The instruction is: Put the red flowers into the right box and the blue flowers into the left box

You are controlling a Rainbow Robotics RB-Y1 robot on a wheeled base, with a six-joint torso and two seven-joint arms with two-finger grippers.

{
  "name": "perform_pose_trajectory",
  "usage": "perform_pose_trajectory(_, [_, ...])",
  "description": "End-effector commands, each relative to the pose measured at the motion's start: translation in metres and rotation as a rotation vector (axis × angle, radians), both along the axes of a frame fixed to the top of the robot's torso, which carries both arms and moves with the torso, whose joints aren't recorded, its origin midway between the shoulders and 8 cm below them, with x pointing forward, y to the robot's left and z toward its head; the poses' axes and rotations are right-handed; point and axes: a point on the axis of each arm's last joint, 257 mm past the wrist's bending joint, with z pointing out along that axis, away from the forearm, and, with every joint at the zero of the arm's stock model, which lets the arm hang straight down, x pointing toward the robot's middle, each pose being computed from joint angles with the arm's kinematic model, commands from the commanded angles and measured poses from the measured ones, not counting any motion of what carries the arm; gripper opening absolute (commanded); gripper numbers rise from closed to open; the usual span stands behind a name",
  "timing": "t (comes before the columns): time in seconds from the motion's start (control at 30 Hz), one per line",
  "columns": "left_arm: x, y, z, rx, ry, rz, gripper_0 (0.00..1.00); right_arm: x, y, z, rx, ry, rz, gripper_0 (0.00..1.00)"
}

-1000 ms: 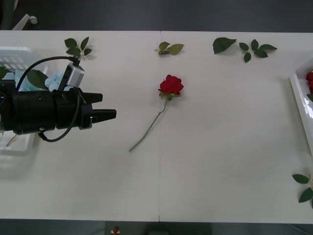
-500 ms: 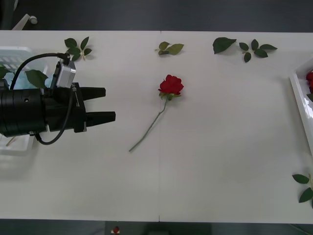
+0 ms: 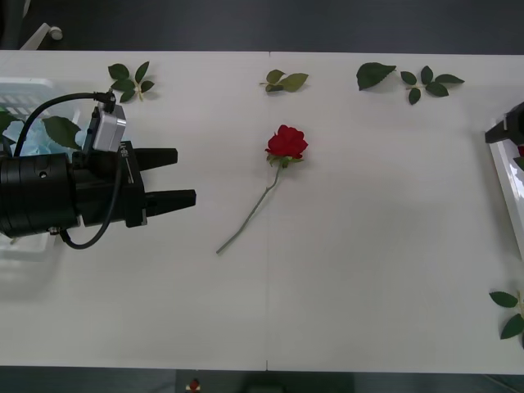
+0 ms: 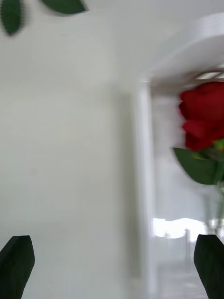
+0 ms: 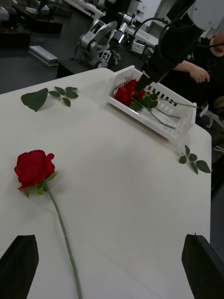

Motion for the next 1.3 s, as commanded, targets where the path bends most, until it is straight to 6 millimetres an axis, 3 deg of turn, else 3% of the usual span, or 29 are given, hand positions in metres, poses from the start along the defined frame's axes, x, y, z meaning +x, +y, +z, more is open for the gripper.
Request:
perform_pose_trajectory(0.03, [0.004, 0.005, 0.007, 0.014, -0.047, 0.017, 0.89, -0.002, 0.046, 0.012, 0.154, -0.044, 0.080, 1.00])
perform_pose_trajectory(0.3, [0.006, 0.006, 0.008, 0.010, -0.049, 0.024, 0.89, -0.017, 0.134, 0.023, 0.358, -0.080, 0.337, 1.00])
perform_pose_trajectory(0.5, [0.007, 0.007, 0.006, 0.011, -0.045, 0.029, 0.89, -0.027, 0.173, 0.022, 0.389, -0.067, 0.414, 1.00])
perform_pose_trajectory(0.8, [0.011, 0.013, 0.001, 0.016, -0.044, 0.040, 0.89, -0.033, 0.234, 0.010, 0.333, -0.012, 0.300, 1.00])
perform_pose_trajectory(1.03, [0.010, 0.013, 0.001, 0.012, -0.037, 0.040, 0.89, -0.025, 0.290, -0.003, 0.346, 0.026, 0.150, 1.00])
perform_pose_trajectory(1.3, [0.010, 0.013, 0.001, 0.012, -0.036, 0.040, 0.89, -0.009, 0.343, -0.037, 0.332, 0.020, 0.004, 1.00])
